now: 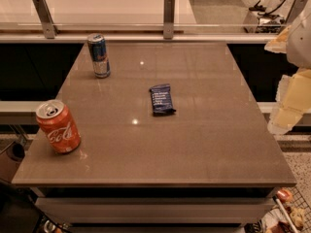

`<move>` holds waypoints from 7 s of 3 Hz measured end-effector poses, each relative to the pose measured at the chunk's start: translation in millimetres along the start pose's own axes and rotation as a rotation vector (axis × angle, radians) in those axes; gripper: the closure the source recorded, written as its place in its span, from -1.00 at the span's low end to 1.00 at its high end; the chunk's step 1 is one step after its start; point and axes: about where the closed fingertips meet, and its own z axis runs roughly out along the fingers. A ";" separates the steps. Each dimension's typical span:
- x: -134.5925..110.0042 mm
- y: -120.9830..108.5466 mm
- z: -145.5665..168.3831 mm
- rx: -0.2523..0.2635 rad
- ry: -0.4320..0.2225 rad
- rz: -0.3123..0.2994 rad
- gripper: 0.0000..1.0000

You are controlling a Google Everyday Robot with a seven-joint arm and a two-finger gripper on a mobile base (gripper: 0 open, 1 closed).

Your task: Pick redbull can

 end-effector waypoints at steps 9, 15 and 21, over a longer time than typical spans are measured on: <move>-213.4 -67.0 101.8 0.116 -0.765 0.346 -1.00; -310.9 -131.7 157.8 0.078 -1.058 0.387 -1.00; -423.2 -165.0 233.6 -0.049 -1.207 0.368 -0.66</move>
Offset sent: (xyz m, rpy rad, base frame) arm 0.0202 0.0096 0.0049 0.1001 -0.0797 -0.0226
